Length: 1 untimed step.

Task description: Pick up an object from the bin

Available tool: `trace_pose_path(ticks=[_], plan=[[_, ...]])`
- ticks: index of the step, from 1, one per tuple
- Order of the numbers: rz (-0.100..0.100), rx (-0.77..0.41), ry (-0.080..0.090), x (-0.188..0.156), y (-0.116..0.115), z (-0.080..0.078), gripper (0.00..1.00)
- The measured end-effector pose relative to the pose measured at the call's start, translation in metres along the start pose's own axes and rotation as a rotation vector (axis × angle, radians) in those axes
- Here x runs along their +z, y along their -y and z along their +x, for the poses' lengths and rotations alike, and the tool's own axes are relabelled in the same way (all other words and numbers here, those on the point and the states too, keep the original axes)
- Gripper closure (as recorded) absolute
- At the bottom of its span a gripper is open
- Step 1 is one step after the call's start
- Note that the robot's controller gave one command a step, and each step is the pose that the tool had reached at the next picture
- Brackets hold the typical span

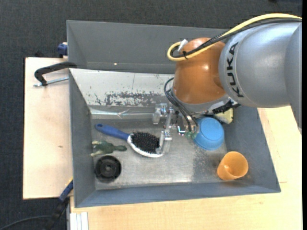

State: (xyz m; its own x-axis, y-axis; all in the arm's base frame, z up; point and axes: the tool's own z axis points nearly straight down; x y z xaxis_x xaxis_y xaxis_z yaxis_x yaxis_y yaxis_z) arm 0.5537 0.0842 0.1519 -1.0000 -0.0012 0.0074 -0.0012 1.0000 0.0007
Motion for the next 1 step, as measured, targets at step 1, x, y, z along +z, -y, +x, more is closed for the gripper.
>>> trace_pose_path(ticks=[1], plan=[[0.000, -0.074, 0.000, 0.0810, -0.0230, -0.0168, 0.00]])
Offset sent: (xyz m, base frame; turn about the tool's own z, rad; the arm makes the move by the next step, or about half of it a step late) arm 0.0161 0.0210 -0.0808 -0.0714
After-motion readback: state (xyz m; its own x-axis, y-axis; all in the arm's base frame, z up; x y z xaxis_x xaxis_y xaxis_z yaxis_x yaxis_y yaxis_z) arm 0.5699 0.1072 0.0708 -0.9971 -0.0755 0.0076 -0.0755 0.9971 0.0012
